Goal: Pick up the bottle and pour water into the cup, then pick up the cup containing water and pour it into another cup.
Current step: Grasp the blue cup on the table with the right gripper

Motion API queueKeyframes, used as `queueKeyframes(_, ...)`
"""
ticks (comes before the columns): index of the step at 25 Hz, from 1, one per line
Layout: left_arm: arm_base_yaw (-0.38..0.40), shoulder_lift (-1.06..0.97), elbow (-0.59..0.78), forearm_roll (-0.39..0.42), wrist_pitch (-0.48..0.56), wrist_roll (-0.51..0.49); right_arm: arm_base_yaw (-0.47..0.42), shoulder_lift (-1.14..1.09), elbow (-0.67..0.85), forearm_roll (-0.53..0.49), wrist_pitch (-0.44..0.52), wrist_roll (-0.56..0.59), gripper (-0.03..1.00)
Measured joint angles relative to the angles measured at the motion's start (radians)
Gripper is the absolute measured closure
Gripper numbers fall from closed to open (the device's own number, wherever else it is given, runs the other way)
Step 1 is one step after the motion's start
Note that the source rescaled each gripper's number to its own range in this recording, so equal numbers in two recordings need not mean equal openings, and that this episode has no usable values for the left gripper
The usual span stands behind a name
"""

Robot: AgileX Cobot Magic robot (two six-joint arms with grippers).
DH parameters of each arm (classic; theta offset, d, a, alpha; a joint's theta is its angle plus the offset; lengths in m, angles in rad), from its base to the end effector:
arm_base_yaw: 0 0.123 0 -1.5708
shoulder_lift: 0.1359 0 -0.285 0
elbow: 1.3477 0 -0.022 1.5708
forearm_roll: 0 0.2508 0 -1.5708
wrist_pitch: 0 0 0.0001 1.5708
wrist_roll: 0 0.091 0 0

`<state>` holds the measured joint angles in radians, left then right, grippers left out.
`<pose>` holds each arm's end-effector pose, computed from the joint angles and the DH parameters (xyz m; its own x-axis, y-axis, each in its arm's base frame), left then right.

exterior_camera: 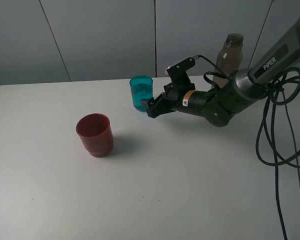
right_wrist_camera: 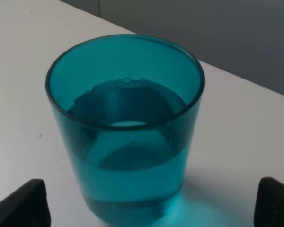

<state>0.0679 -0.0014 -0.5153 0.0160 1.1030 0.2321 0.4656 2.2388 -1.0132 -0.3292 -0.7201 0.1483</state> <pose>-0.0087 0.0007 0.2781 -0.4829 0.2047 -0.8514 0.0351 0.9760 0.2148 0.3581 0.2016 0.0639 -0.3202 -0.2734 -0.9070 -0.6469 0.7626 -0.0015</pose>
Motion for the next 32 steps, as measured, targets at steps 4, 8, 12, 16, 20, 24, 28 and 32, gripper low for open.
queueKeyframes(4, 0.000, 0.000, 0.000, 0.000, 0.000, 0.000, 0.020, 0.021, -0.019, -0.008, 0.000, 0.000, 0.17)
queueKeyframes(8, 0.000, 0.000, 0.000, 0.000, 0.000, 0.000, 0.030, 0.047, -0.053, -0.019, 0.000, 0.000, 0.17)
queueKeyframes(12, 0.000, 0.000, 0.000, 0.000, 0.000, 0.002, 0.034, 0.069, -0.087, -0.019, 0.000, 0.000, 0.17)
queueKeyframes(16, 0.000, 0.000, 0.000, 0.000, 0.000, 0.002, 0.047, 0.097, -0.127, -0.019, 0.000, -0.002, 0.17)
queueKeyframes(20, 0.000, 0.000, 0.000, 0.000, 0.000, 0.002, 0.047, 0.118, -0.152, -0.019, -0.001, -0.002, 0.17)
queueKeyframes(24, 0.000, 0.000, 0.000, 0.000, 0.000, 0.002, 0.047, 0.119, -0.158, -0.019, -0.001, -0.002, 0.17)
queueKeyframes(28, 0.000, 0.000, 0.000, 0.000, 0.000, 0.002, 0.047, 0.123, -0.158, 0.005, -0.001, -0.012, 0.17)
queueKeyframes(32, 0.000, 0.000, 0.000, 0.000, 0.000, 0.002, 0.047, 0.138, -0.160, 0.009, -0.003, -0.033, 0.17)
